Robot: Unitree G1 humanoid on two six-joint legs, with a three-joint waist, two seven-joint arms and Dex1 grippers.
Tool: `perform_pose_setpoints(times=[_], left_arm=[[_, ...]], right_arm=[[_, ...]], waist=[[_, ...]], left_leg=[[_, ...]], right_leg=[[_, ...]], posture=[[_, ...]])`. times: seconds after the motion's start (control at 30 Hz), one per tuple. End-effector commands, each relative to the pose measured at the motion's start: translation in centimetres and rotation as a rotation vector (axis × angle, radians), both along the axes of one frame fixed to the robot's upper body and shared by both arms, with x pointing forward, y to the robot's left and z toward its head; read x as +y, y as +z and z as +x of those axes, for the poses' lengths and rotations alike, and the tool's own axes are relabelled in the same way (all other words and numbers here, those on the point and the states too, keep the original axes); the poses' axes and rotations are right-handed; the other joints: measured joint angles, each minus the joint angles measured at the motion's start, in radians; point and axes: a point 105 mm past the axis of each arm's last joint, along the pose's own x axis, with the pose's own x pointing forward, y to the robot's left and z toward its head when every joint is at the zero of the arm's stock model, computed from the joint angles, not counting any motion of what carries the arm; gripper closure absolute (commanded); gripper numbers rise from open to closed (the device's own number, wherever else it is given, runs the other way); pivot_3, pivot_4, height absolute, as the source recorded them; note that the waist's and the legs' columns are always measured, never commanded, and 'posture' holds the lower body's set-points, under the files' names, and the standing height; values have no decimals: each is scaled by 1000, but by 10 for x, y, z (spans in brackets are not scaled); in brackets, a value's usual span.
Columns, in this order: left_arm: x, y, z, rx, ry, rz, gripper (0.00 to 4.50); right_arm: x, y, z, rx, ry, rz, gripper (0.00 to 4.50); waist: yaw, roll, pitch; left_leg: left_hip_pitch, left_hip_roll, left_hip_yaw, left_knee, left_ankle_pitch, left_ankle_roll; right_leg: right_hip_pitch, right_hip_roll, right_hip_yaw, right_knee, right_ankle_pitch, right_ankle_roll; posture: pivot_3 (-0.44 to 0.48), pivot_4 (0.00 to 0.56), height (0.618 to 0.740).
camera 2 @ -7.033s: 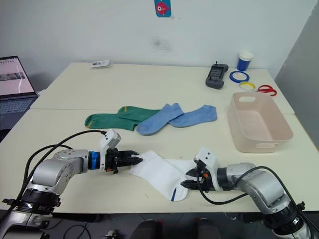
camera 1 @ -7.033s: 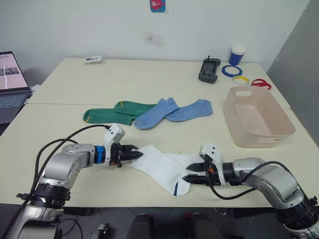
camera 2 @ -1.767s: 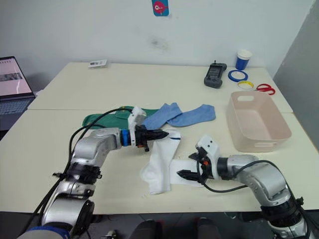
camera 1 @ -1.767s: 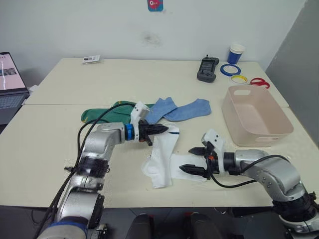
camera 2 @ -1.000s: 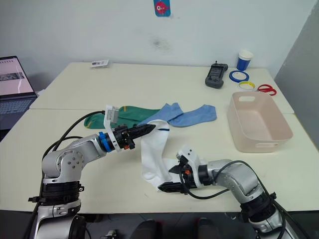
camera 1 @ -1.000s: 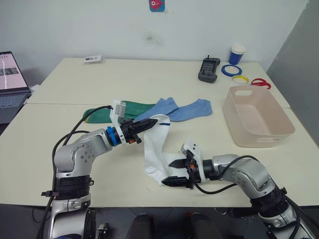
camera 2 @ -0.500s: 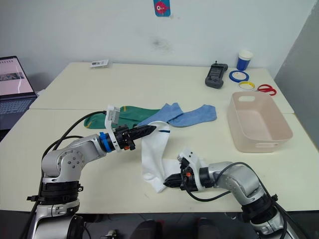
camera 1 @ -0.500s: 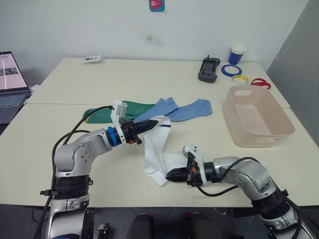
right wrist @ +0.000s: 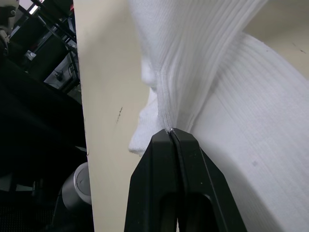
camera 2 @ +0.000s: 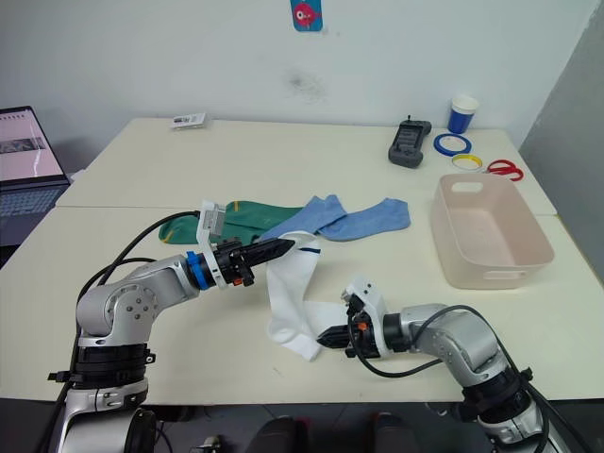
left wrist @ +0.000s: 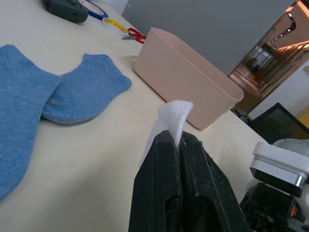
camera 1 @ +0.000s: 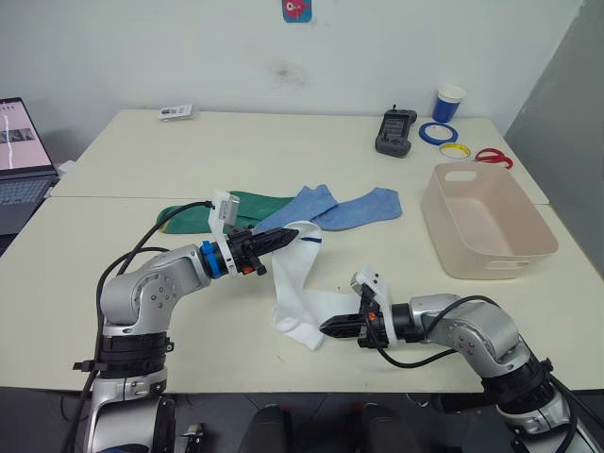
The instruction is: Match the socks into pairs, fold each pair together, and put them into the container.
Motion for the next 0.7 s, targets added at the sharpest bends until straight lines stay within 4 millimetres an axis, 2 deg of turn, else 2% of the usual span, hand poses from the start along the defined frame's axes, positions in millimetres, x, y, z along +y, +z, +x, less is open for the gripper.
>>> perform_pose_setpoints(times=[0.03, 0.17, 0.3, 0.43, 0.53, 0.6, 0.7], left_arm=[[-2, 7, -4, -37, -27, 1, 4500], [-1, 8, -5, -36, -24, 3, 4500], [5, 11, -12, -62, 5, 17, 4500], [13, 16, -25, -106, 87, 35, 4500], [5, 18, -39, -107, 136, -30, 4500], [2, 14, -48, -93, 179, -58, 4500], [-2, -5, -61, -51, 211, -31, 4500]], right_arm=[[3, 15, 0, -47, 19, 37, 4468], [1, 18, -2, -50, 24, 39, 4468], [-13, 31, -2, -63, 20, 40, 4468], [-42, 50, 1, -102, 10, 21, 4468], [-59, 62, 1, -124, 37, -5, 4468], [-67, 66, -4, -127, 85, -35, 4468], [-73, 65, -11, -98, 140, -57, 4468]], waist=[[0, 0, 0], [0, 0, 0], [0, 0, 0], [1, 0, 0], [1, 0, 0], [4, 0, 0], [2, 0, 0]], left_leg=[[0, 0, 0, 0, 0, 0], [0, 0, 0, 0, 0, 0], [0, 0, 0, 0, 0, 0], [0, 0, 0, 0, 0, 0], [0, -1, 0, 0, 0, 0], [0, -1, 0, 0, 0, 0], [0, -1, 0, -1, 0, 0]], right_leg=[[0, 0, 0, 0, 0, 0], [0, 0, 0, 0, 0, 0], [0, -1, 0, 0, 0, 0], [0, -3, 0, 0, 0, 0], [0, -3, 0, -1, 0, 0], [1, -4, 0, -1, 0, 0], [1, -4, 0, -1, 0, 0]], posture=[[0, 150, 740], [0, 150, 740], [0, 150, 740], [0, 150, 740], [0, 150, 740], [0, 150, 740], [0, 150, 740]])
